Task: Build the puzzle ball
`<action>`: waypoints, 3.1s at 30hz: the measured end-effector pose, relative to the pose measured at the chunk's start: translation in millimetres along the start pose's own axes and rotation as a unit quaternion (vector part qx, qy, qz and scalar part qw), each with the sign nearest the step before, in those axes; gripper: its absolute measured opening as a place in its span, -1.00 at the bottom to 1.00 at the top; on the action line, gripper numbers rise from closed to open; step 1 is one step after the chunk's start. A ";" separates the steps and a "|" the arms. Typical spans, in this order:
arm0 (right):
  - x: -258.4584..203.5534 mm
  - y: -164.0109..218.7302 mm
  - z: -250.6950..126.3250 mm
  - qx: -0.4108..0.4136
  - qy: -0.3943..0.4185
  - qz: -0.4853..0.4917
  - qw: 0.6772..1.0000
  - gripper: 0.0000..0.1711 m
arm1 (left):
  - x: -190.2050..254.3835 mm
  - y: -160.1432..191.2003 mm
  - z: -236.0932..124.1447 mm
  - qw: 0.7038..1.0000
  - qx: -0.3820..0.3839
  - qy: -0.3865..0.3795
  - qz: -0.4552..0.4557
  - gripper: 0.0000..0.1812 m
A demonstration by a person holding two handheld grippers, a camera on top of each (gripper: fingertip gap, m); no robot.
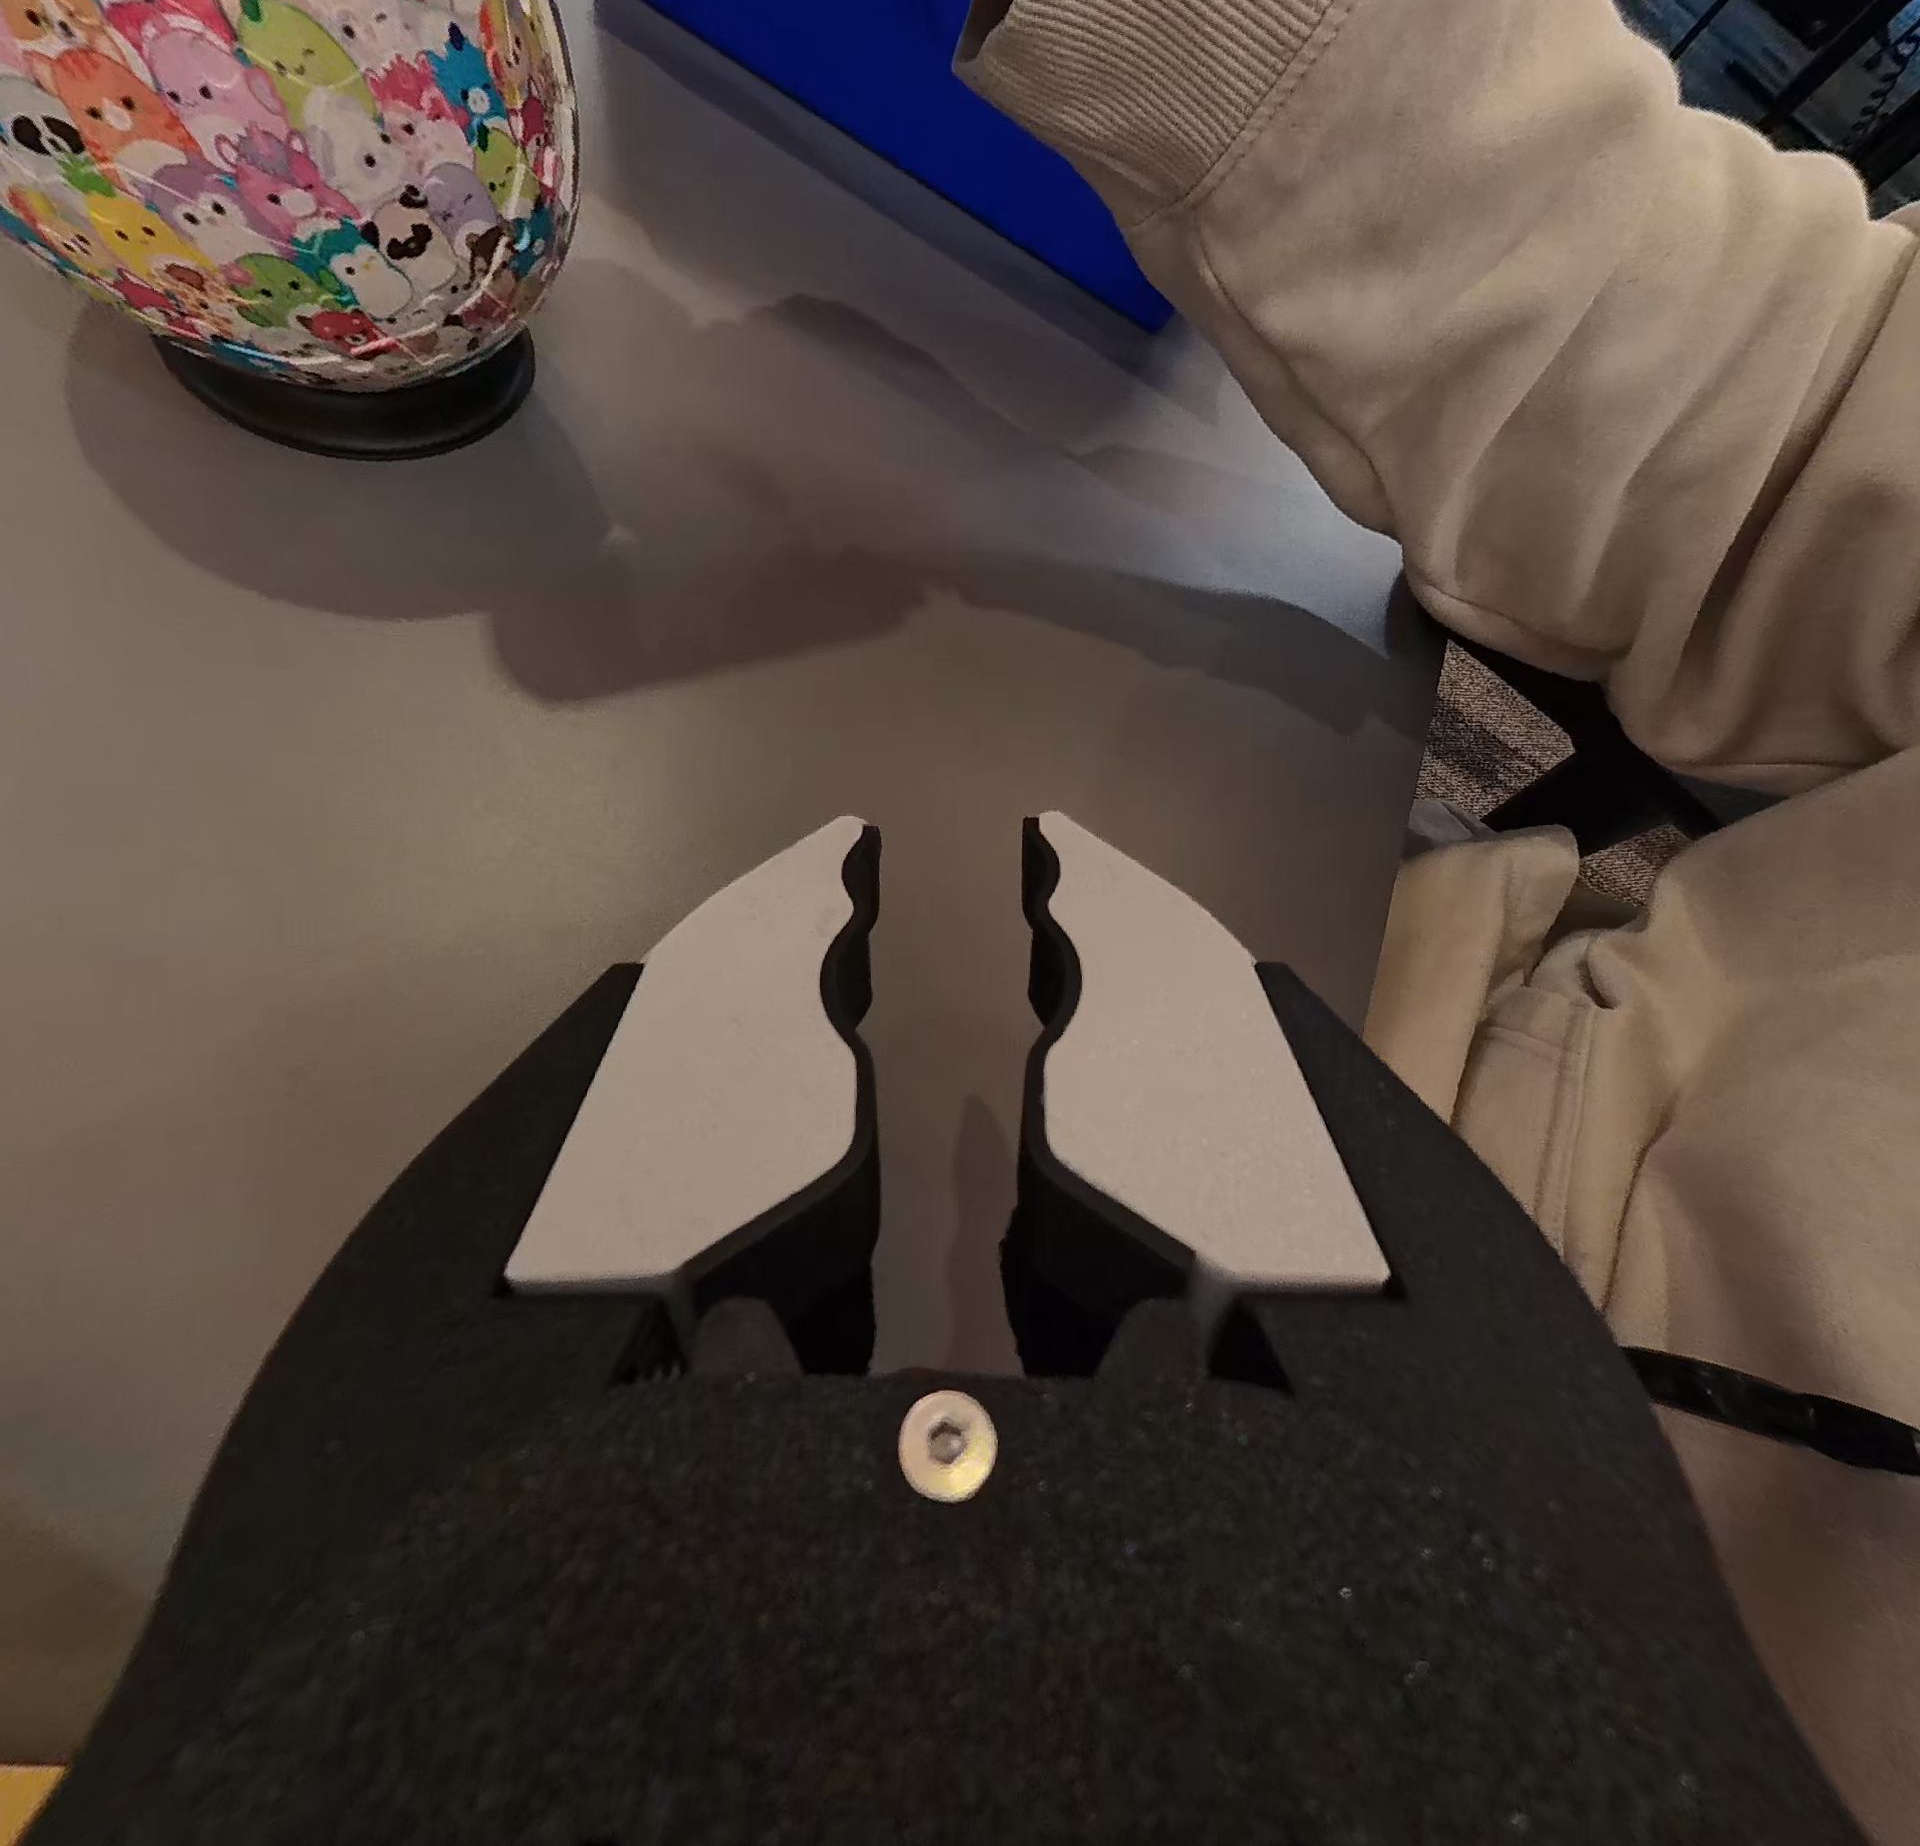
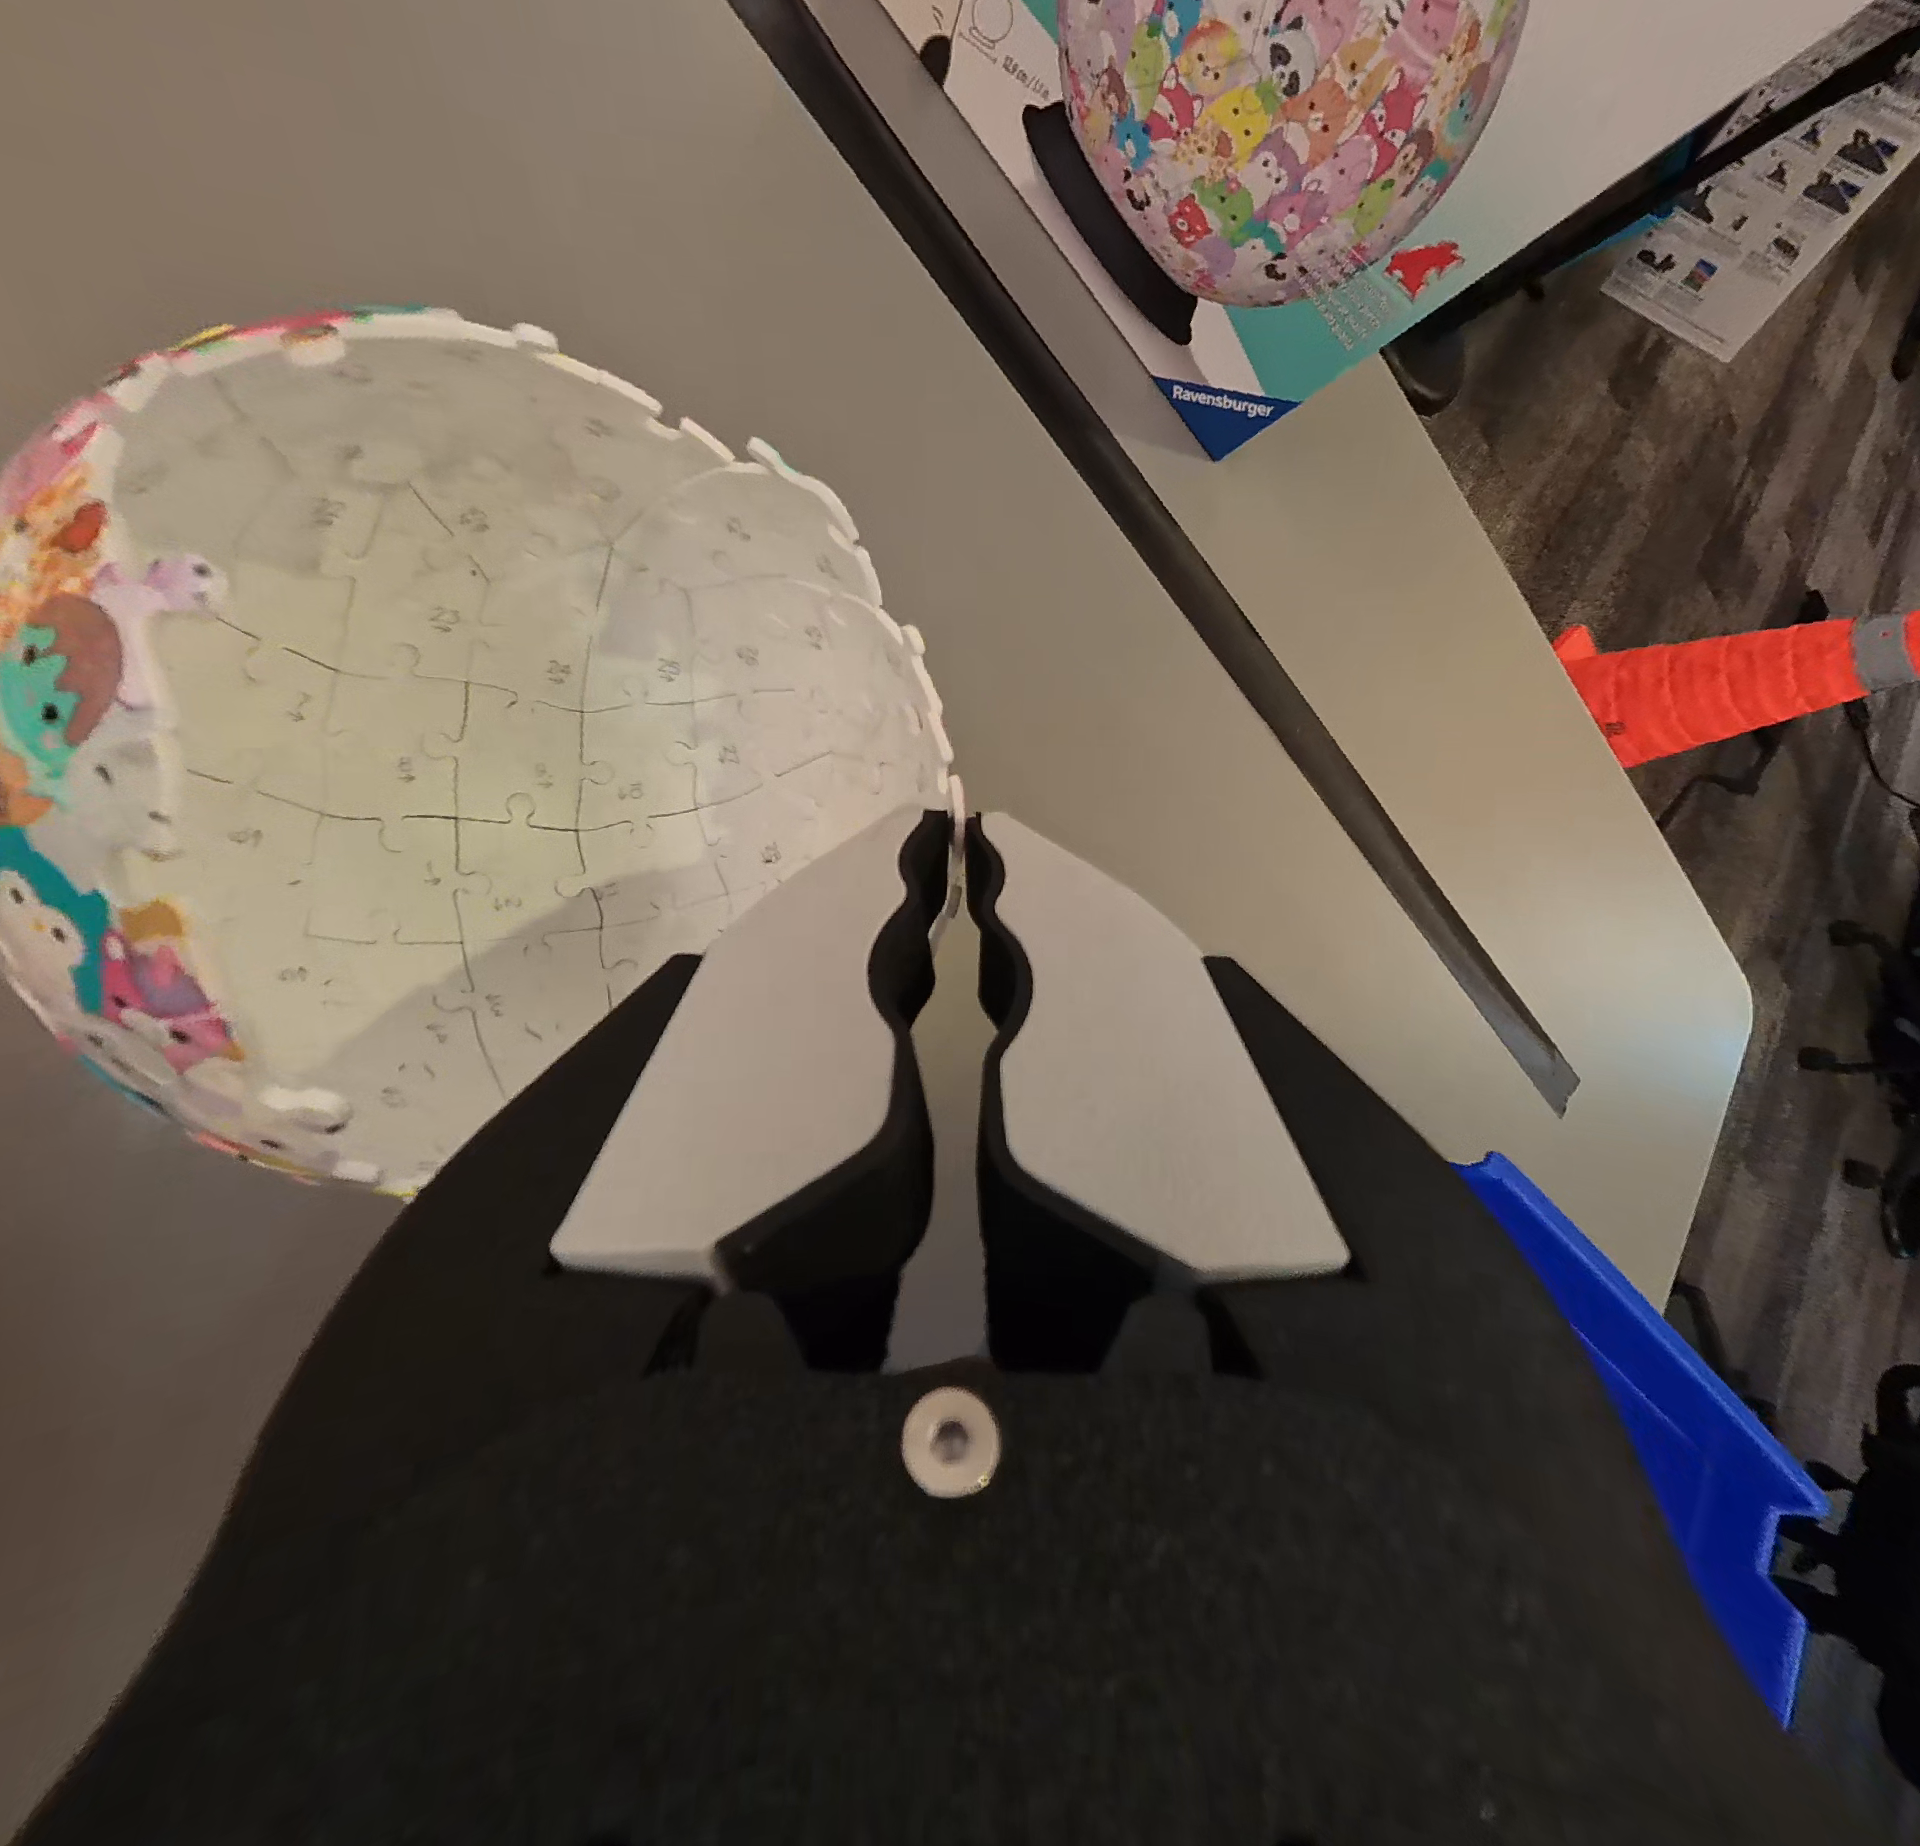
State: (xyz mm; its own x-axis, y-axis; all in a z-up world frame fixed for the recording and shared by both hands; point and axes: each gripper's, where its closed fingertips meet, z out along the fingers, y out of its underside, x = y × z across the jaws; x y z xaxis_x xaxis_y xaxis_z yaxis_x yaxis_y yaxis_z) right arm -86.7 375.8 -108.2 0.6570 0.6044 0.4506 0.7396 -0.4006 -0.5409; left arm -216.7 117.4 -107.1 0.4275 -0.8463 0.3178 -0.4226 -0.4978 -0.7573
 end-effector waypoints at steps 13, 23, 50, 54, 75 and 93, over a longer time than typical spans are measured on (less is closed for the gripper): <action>3.7 2.8 -0.3 0.000 -0.003 0.013 1.000 -0.93 | 2.8 2.4 1.9 1.000 -0.006 0.005 0.002 -0.72; 6.5 4.8 -3.6 0.009 -0.024 0.044 0.999 -0.88 | 5.0 5.1 4.8 1.000 -0.011 0.010 0.003 -0.71; -2.1 6.5 -81.7 0.194 -0.120 0.209 0.951 -0.73 | -6.8 -1.9 0.6 1.000 0.014 0.009 -0.016 -0.58; -45.5 17.4 -92.9 0.238 -0.243 0.217 0.915 -0.21 | -31.3 -20.8 4.3 0.999 0.011 -0.012 -0.037 -0.22; -83.2 31.2 7.9 0.153 -0.295 0.173 0.927 0.37 | -151.9 -78.2 104.8 0.998 0.036 0.036 -0.022 0.39; -117.3 26.0 -20.4 0.136 -0.404 0.241 0.872 0.34 | -118.3 -63.4 88.5 0.999 0.021 0.022 -0.023 0.31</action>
State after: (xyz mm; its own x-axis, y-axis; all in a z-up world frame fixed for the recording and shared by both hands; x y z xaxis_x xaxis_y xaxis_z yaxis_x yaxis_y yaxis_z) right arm -141.5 280.4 -160.7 0.4831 0.7426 -0.4638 0.2712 -0.6306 -0.7272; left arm -169.8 265.8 -147.1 0.4091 -0.8309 0.3773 -0.3689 -0.5287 -0.7645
